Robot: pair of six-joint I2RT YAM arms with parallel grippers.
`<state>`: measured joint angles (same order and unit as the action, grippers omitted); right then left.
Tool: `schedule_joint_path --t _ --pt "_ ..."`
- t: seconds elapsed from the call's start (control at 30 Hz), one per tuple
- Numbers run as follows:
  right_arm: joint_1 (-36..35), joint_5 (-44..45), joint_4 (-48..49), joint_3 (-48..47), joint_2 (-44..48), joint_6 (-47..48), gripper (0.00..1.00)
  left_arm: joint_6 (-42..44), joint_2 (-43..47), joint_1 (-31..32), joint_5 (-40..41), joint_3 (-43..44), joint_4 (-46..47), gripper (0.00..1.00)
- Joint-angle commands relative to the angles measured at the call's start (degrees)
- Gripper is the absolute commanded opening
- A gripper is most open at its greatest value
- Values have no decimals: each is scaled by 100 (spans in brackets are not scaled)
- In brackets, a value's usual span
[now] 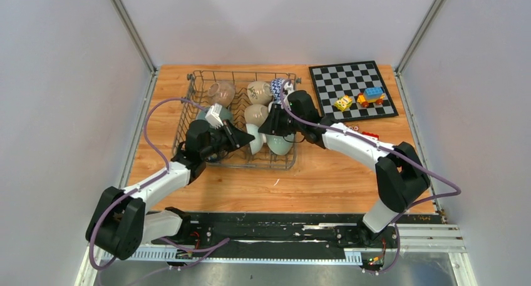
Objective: Unload the bowls from the dish rack
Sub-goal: Pick up the bowl from the dish rack, then place the bowl at the center of the board.
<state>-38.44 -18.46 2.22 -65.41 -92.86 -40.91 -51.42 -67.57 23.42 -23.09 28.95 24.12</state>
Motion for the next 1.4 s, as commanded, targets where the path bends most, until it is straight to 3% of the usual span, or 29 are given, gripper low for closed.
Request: schedule_joint_path --t 0.0,0.67,1.13,1.37 --pt "-257 -264 -33 183 110 -24 40 8 390 84 -284 24 637 0" --pt "-245 -105 -176 423 635 37 45 183 851 95 -434 118 470 0" --pt "-101 144 -623 443 1244 240 50 951 929 110 -201 740 -716 0" --pt "136 539 -1261 470 1981 640 53 1896 810 196 118 1619 -2065 0"
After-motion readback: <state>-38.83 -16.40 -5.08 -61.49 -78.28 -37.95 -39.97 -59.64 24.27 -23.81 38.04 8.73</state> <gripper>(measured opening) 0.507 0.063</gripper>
